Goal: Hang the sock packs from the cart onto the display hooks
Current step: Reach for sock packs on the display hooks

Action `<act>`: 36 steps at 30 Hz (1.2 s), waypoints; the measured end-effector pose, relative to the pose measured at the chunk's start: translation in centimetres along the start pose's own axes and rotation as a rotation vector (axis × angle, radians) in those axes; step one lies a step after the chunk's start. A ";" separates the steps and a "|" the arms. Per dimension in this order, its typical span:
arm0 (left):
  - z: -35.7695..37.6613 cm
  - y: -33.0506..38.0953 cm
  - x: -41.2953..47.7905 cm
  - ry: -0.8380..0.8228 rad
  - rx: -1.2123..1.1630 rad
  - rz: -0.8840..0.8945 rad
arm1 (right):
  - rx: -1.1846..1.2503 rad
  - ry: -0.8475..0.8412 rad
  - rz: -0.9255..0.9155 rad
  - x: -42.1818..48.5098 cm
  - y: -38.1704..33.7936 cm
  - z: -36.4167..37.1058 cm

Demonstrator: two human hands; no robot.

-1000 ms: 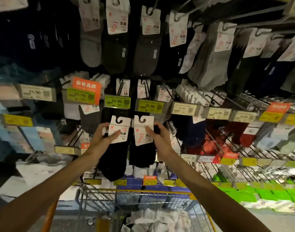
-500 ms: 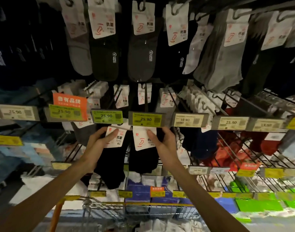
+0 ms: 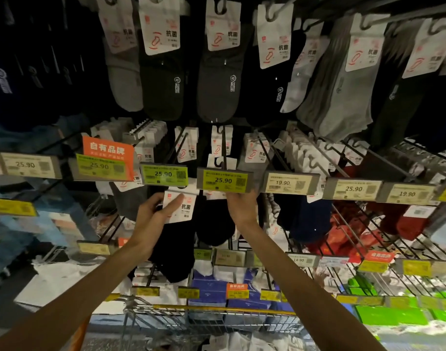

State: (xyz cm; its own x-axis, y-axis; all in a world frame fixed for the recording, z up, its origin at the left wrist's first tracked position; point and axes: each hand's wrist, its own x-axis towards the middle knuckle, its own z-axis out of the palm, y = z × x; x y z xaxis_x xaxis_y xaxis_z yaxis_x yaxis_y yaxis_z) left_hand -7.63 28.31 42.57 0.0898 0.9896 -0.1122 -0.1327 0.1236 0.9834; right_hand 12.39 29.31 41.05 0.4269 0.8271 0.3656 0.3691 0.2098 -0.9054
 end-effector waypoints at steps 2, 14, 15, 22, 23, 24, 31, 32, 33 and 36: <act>0.1 -0.3 -0.1 -0.009 0.012 -0.019 | 0.103 0.041 0.083 0.9 0.3 0.6; -0.2 -1.4 0.7 0.010 0.031 -0.027 | -0.481 -0.007 -0.353 -3.1 2.8 2.0; -0.1 -1.5 0.8 0.011 0.032 -0.025 | -0.566 -0.031 -0.393 -2.4 2.8 2.2; 0.8 -2.1 1.5 0.019 0.047 -0.018 | -0.619 -0.248 -0.145 2.1 2.8 4.3; 0.9 -2.1 1.5 0.020 0.045 -0.010 | -0.636 -0.282 -0.121 2.5 3.2 4.6; 1.1 -2.0 1.5 0.021 0.045 -0.003 | -0.633 -0.304 -0.115 3.0 3.7 4.8; 1.6 -2.4 1.8 0.015 0.132 0.077 | -0.365 -0.365 0.119 1.7 3.1 2.1; 1.6 -2.5 1.7 0.017 0.136 0.076 | -0.272 -0.329 0.119 0.7 2.1 1.4; 1.6 -2.7 1.7 0.024 0.140 0.075 | -0.145 -0.307 0.142 -0.4 1.6 0.8; 1.7 -3.0 1.6 0.015 0.170 0.083 | 0.218 -0.339 0.262 -4.1 0.1 -1.0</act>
State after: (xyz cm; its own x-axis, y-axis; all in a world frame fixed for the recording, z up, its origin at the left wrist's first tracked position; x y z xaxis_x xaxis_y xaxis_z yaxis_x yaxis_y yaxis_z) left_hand -5.38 29.35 39.67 0.0702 0.9970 -0.0310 0.0294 0.0290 0.9991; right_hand 11.53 25.45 39.66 0.1757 0.9825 0.0614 0.0876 0.0465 -0.9951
